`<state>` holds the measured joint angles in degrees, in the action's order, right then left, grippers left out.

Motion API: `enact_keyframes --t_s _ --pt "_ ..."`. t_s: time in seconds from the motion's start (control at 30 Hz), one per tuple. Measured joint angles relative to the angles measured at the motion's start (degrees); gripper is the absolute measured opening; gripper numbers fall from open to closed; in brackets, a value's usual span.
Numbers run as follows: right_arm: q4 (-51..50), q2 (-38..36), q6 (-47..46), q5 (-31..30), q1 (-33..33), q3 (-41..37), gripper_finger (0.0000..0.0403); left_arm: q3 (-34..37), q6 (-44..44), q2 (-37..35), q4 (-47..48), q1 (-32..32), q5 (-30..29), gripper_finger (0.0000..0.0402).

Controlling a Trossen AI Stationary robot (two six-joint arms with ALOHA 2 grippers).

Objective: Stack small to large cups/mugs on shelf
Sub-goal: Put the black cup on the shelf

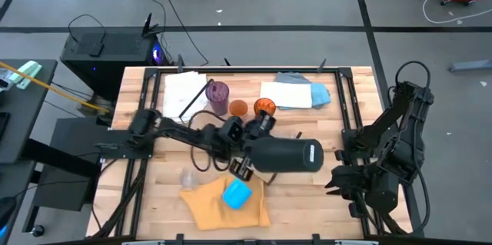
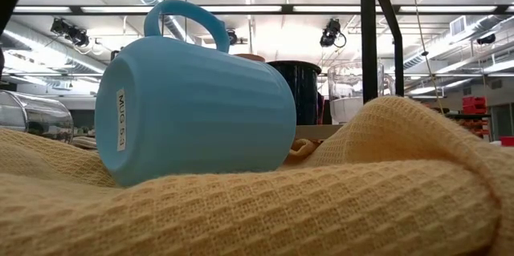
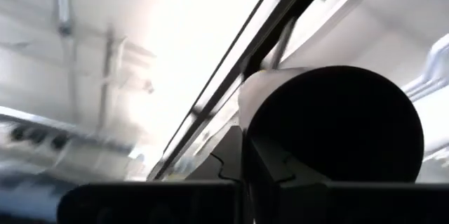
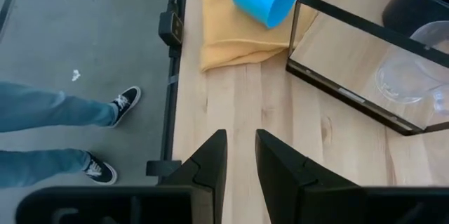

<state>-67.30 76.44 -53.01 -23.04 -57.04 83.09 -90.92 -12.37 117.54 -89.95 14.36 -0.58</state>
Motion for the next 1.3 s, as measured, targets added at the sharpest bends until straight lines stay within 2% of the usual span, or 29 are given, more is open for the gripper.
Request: enact_keyframes --t_s 0.27,0.43,0.57,0.67,0.77,0.93,1.13,1.3 --pt "0.26 -0.01 0.07 -0.43 1.86 0.00 0.0082 27.74 9.26 -23.76 -0.30 -0.45 -5.82 0.0008" --pt "0.80 -0.01 1.62 -0.47 4.60 0.00 0.0082 42.96 9.77 -37.65 1.88 -1.12 -12.33 0.0008" --pt "2.38 -0.01 3.62 -0.49 7.35 0.00 0.0082 52.30 7.94 -47.73 10.85 -1.29 -18.81 0.0008" --pt "3.06 -0.01 5.03 -0.47 9.55 0.00 0.0082 55.94 5.67 -56.67 19.78 -1.45 -21.04 0.0008" --pt "3.30 -0.01 5.48 -0.51 11.81 0.00 0.0082 56.33 4.56 -65.23 35.04 -1.45 -23.50 0.0008" --pt "5.35 -0.01 7.33 -0.71 15.09 0.00 0.0082 49.48 -1.28 -76.07 73.54 -1.45 -26.62 0.0008" --pt "7.44 -0.01 9.64 -0.86 18.89 0.00 0.0082 34.43 -7.26 -78.21 112.69 -1.45 -27.39 0.0008" --pt "7.87 0.01 10.96 -0.86 21.52 0.00 0.0082 22.89 -11.22 -75.28 135.94 -1.47 -27.95 0.0008"
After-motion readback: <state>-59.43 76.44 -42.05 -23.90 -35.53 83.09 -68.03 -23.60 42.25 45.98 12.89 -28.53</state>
